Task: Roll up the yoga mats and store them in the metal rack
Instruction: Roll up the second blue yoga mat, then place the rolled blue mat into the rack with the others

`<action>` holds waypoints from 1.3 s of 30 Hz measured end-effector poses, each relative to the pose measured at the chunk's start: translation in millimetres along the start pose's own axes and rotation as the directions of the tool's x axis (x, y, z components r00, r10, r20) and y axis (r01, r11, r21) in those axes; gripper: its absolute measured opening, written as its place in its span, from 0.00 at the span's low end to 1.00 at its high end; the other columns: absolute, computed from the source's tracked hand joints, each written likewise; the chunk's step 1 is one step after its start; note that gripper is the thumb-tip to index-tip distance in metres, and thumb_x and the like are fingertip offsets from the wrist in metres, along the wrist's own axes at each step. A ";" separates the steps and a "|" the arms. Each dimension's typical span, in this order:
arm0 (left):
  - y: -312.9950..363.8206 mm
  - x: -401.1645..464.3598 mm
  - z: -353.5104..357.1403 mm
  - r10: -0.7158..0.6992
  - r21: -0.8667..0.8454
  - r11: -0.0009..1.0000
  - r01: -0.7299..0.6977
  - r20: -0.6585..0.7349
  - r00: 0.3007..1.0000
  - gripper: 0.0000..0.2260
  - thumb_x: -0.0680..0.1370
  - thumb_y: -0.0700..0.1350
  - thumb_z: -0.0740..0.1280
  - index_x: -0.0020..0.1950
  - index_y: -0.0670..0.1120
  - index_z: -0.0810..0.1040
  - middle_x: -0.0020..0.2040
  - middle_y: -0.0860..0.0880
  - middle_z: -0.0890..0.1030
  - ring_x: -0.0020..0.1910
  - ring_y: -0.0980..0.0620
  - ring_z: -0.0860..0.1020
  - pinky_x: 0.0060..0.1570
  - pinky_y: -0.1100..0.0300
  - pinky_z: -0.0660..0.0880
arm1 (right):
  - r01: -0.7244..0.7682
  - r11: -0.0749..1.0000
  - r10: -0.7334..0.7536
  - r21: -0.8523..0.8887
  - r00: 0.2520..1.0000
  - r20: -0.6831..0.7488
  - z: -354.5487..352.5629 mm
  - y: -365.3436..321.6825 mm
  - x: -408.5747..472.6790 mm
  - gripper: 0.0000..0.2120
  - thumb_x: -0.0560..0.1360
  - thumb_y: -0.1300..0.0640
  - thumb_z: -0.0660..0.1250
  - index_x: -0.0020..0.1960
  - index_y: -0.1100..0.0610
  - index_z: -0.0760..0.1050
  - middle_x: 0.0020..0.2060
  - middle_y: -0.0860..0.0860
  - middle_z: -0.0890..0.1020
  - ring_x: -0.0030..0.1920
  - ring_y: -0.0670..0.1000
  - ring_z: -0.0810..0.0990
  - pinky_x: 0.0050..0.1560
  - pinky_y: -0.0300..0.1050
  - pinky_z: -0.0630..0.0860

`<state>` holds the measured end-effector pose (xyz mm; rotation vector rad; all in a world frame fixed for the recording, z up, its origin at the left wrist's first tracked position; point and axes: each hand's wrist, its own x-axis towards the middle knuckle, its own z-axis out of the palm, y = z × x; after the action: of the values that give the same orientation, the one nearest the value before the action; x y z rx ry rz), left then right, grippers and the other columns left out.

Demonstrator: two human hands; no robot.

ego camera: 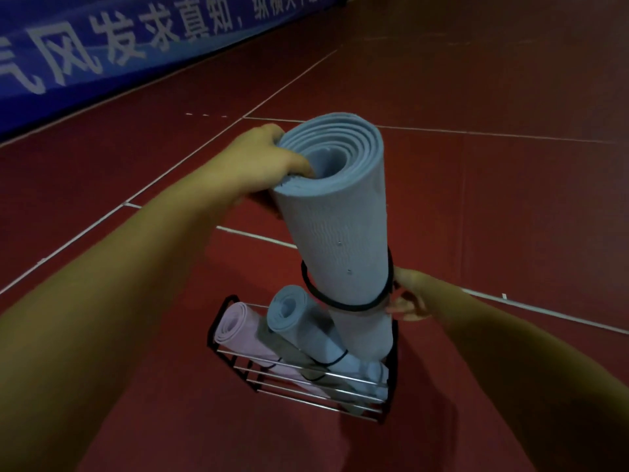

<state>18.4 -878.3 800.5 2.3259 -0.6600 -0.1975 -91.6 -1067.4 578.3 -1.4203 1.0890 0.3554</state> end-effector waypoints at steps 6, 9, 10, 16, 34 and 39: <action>20.0 -14.7 -50.5 0.011 0.001 1.000 -0.011 -0.055 0.998 0.08 0.71 0.45 0.70 0.48 0.44 0.77 0.41 0.48 0.77 0.32 0.55 0.74 0.20 0.67 0.68 | 0.217 0.971 -0.211 -0.100 0.975 0.066 -4.4 -20.6 -13.2 0.20 0.76 0.42 0.63 0.62 0.53 0.72 0.61 0.47 0.73 0.60 0.53 0.73 0.55 0.57 0.71; 27.4 -32.4 -77.3 0.038 0.033 0.999 -0.036 -0.055 0.998 0.02 0.73 0.42 0.68 0.44 0.45 0.77 0.42 0.49 0.77 0.27 0.61 0.76 0.19 0.71 0.67 | 0.290 0.950 -0.261 -0.116 0.942 0.213 2.3 -22.0 -23.1 0.13 0.77 0.48 0.62 0.57 0.52 0.75 0.56 0.48 0.78 0.50 0.49 0.76 0.59 0.57 0.75; 27.3 -40.1 -83.9 0.022 0.016 1.000 -0.021 -0.040 0.999 0.02 0.73 0.41 0.67 0.45 0.44 0.78 0.42 0.49 0.77 0.26 0.61 0.76 0.19 0.70 0.68 | 0.296 0.942 -0.257 -0.156 0.939 0.230 8.7 -21.5 -28.8 0.12 0.77 0.49 0.60 0.55 0.53 0.76 0.54 0.50 0.79 0.47 0.49 0.77 0.60 0.57 0.75; -31.7 -86.0 -83.2 -0.087 0.109 0.991 0.083 0.038 0.995 0.10 0.70 0.44 0.71 0.48 0.42 0.79 0.46 0.44 0.80 0.36 0.50 0.77 0.30 0.60 0.70 | 0.220 0.907 -0.096 -0.359 0.938 0.332 78.3 10.3 -36.7 0.11 0.80 0.56 0.54 0.49 0.59 0.74 0.41 0.54 0.80 0.40 0.52 0.80 0.51 0.51 0.77; -374.2 -184.4 85.3 -0.465 0.290 0.879 0.379 0.337 0.819 0.21 0.69 0.55 0.72 0.49 0.47 0.64 0.44 0.48 0.78 0.46 0.44 0.79 0.37 0.58 0.68 | 0.279 0.822 -0.029 -0.496 0.891 0.454 287.5 104.4 92.7 0.04 0.72 0.69 0.67 0.46 0.66 0.78 0.39 0.62 0.81 0.37 0.55 0.81 0.40 0.47 0.79; -433.2 -144.5 125.5 -0.517 0.319 0.853 0.414 0.401 0.756 0.22 0.72 0.53 0.71 0.57 0.46 0.64 0.52 0.43 0.81 0.52 0.40 0.79 0.42 0.55 0.72 | 0.104 0.932 0.031 -0.347 0.932 0.360 322.0 67.0 120.2 0.19 0.79 0.50 0.61 0.67 0.56 0.69 0.62 0.55 0.75 0.61 0.56 0.76 0.53 0.49 0.72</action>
<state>29.9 -608.0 411.8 2.6385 -0.3050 -1.0063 42.6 -812.1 379.7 -1.6154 0.7146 0.7904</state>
